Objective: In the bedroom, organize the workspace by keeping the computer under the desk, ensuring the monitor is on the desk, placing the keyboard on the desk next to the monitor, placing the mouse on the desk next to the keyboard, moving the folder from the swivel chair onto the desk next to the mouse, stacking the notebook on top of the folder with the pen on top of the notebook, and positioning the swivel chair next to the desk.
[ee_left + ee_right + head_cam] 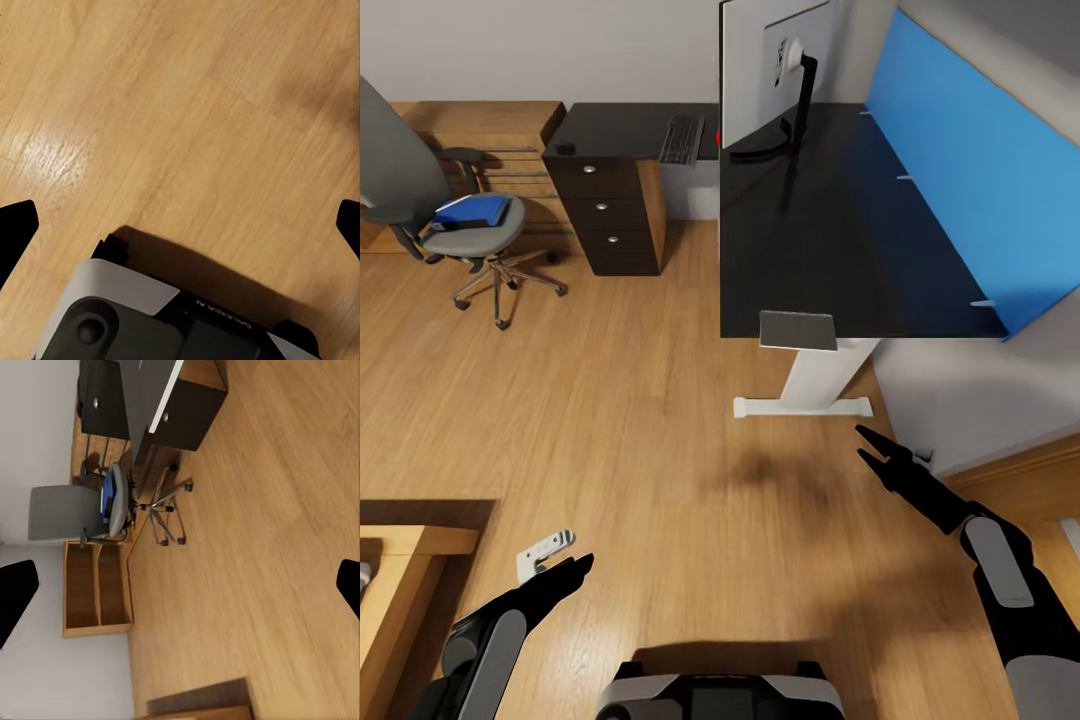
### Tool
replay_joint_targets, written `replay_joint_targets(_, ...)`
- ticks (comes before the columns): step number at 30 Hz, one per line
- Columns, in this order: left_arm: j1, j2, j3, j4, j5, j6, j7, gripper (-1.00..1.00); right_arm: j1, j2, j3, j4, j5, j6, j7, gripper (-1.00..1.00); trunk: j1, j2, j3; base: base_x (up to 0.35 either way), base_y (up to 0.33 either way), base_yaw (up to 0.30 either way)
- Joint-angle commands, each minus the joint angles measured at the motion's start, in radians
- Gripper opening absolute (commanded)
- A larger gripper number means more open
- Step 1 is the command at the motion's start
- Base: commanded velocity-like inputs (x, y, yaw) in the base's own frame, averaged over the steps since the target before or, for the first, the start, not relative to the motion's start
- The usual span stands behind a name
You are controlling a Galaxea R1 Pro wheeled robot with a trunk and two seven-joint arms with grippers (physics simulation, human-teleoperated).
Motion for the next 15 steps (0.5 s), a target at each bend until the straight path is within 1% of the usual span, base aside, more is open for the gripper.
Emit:
replay_joint_targets(1,0.000,0.000,0.001,-0.001,0.010,0.004,0.008,1.00,-0.001,0.001,-0.002,0.000,-0.004,0.007,0.007,1.00,0.004,-0.008,-0.004,0.000,0.000,0.000)
replay_joint_targets(3,0.000,0.000,0.001,-0.001,0.009,0.003,0.009,1.00,0.000,0.002,-0.001,0.000,-0.005,0.004,0.024,1.00,0.012,-0.022,-0.010,0.000,0.000,0.000)
replay_joint_targets(4,0.000,0.000,0.001,-0.001,0.008,0.003,0.010,1.00,0.000,0.015,0.000,0.000,-0.005,-0.001,0.083,1.00,0.016,-0.029,-0.014,0.000,0.000,0.000)
replay_joint_targets(5,0.000,0.000,0.001,-0.001,0.007,0.003,0.011,1.00,0.001,0.021,-0.001,0.000,-0.004,-0.001,0.100,1.00,0.020,-0.036,-0.017,0.000,0.000,0.000)
replay_joint_targets(12,0.000,0.000,0.000,-0.001,0.007,0.003,0.011,1.00,0.010,0.040,0.000,-0.005,-0.005,-0.002,0.132,1.00,0.046,-0.085,-0.039,0.000,0.000,0.000)
replay_joint_targets(15,0.000,0.000,0.000,-0.005,0.004,0.003,0.011,1.00,0.011,0.040,-0.001,-0.011,-0.005,-0.001,0.134,1.00,0.058,-0.106,-0.048,0.000,0.000,0.000)
